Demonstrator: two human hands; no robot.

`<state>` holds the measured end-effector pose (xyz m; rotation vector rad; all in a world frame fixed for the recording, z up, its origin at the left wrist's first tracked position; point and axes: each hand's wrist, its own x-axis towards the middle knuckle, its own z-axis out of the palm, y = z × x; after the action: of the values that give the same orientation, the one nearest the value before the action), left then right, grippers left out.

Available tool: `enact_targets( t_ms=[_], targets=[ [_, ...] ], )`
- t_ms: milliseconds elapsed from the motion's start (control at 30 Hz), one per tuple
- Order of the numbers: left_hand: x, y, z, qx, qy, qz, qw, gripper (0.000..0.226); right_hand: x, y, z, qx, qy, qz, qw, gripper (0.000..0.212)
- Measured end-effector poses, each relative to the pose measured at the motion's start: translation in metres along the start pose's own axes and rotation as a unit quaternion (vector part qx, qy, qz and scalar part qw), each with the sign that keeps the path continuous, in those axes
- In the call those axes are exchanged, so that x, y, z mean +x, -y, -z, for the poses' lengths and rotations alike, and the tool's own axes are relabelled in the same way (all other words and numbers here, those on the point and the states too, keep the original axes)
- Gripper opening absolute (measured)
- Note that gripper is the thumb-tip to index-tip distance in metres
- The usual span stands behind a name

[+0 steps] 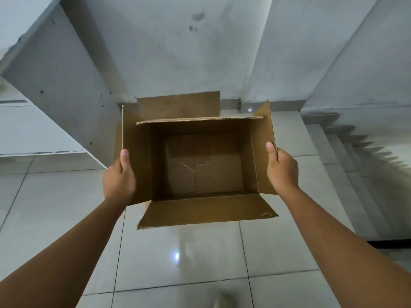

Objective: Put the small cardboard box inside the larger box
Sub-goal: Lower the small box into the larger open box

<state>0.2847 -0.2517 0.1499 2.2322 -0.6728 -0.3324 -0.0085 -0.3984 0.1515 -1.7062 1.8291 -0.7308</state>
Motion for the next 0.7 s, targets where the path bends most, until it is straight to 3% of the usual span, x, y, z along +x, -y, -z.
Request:
enact_targets(
  t_ms=[233,600,700],
  targets=[
    [0.067,0.013,-0.028,0.009,-0.020,0.040,0.999,0.062,0.068,0.022,-0.065,-0.014,0.039,0.021,0.999,0.049],
    [0.149,0.020,-0.037,0.013,0.041,0.127,0.991,0.071,0.156,0.065,-0.117,-0.109,0.116,0.035,0.987,0.054],
    [0.160,0.016,-0.038,0.017,0.038,0.119,0.992,0.062,0.160,0.070,-0.127,-0.103,0.120,0.027,0.987,0.054]
  ],
)
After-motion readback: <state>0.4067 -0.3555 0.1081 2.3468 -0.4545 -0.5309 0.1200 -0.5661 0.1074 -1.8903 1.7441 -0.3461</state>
